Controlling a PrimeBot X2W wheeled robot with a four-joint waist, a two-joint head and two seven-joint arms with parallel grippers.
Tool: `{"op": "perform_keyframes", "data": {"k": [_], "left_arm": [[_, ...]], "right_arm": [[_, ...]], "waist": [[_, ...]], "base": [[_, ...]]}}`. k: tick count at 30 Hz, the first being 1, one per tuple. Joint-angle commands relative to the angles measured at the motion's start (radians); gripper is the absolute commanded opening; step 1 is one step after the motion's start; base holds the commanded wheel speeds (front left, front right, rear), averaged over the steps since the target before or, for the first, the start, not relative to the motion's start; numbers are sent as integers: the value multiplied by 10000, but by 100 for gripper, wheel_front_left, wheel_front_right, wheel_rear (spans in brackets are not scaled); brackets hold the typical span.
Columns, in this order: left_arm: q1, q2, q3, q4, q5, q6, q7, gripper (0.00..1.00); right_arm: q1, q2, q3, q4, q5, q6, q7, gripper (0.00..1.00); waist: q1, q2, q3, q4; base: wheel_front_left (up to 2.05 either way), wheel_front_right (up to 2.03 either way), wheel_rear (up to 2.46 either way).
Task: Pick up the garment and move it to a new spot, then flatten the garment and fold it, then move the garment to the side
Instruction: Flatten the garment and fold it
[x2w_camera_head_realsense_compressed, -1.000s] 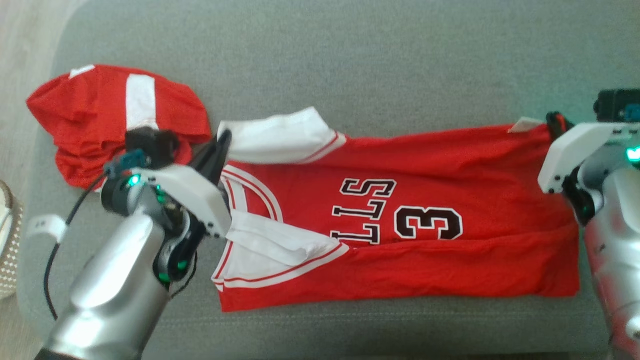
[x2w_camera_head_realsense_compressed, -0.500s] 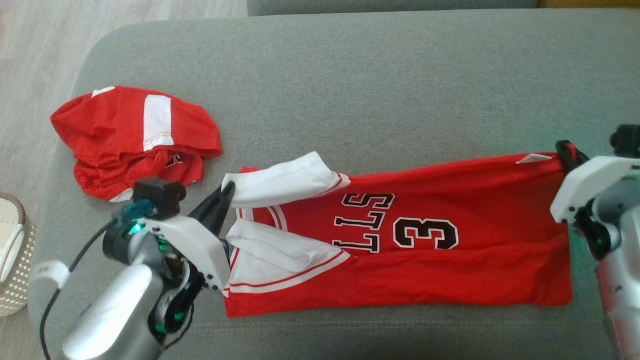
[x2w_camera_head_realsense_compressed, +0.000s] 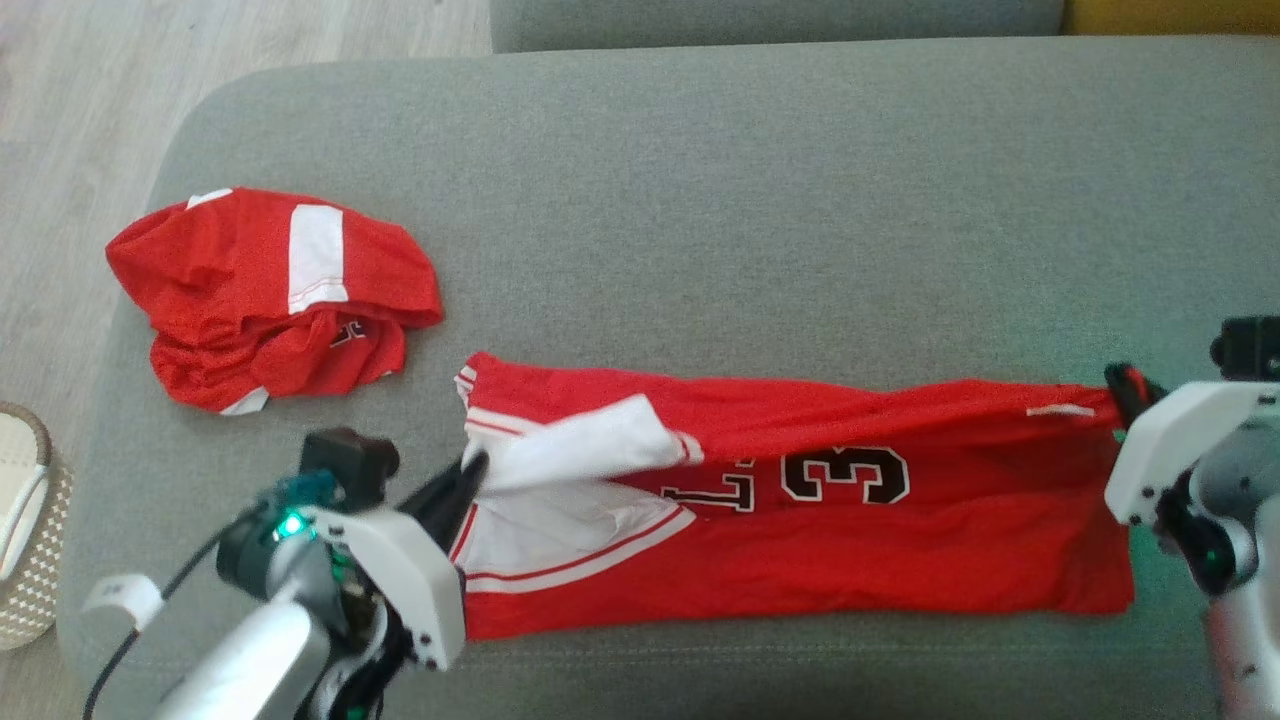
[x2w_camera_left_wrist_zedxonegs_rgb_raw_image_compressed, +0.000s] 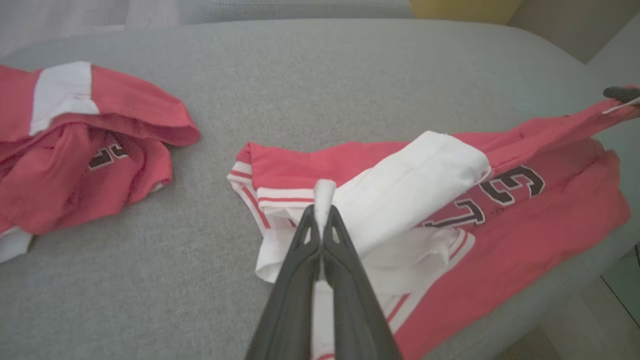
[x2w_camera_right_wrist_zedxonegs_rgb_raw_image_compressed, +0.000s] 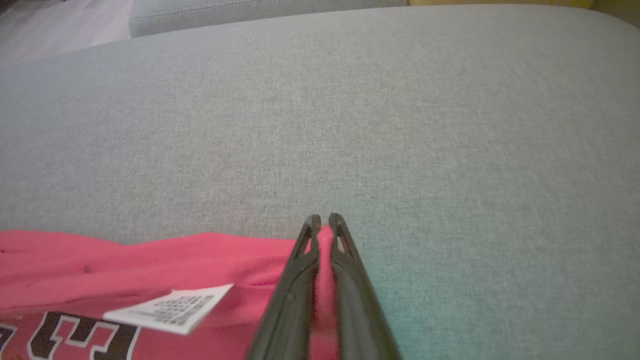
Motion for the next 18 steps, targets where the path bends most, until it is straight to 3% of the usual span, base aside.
{"op": "perform_keyframes", "data": {"k": [1, 13, 14, 15, 16, 18], "left_arm": [[-303, 385, 350, -395, 113, 47, 45, 0], [370, 808, -281, -756, 346, 35, 520, 0], [381, 828, -361, -739, 401, 2, 545, 32], [398, 838, -422, -708, 445, -14, 554, 95], [412, 838, -458, -681, 467, -18, 550, 100], [432, 829, -483, -635, 483, -8, 511, 100]], "right_arm": [[-5, -114, 114, -533, 99, -4, 147, 0], [1393, 149, -213, -1899, -59, -4, 1854, 0], [1474, 169, -246, -1945, -133, -4, 1991, 0], [1546, 175, -267, -2028, -241, -4, 2065, 100], [1594, 215, -389, -2109, -351, -4, 2095, 100], [1651, 241, -522, -2319, -618, -4, 2056, 100]], "waist": [[0, 0, -23, -4], [0, 0, -236, -122], [0, 0, -251, -133], [0, 0, -267, -142], [0, 0, -285, -150], [0, 0, -325, -159]], "base": [[0, 0, 0], [0, 0, 0], [0, 0, 0], [0, 0, 0], [0, 0, 0], [0, 0, 0]]}}
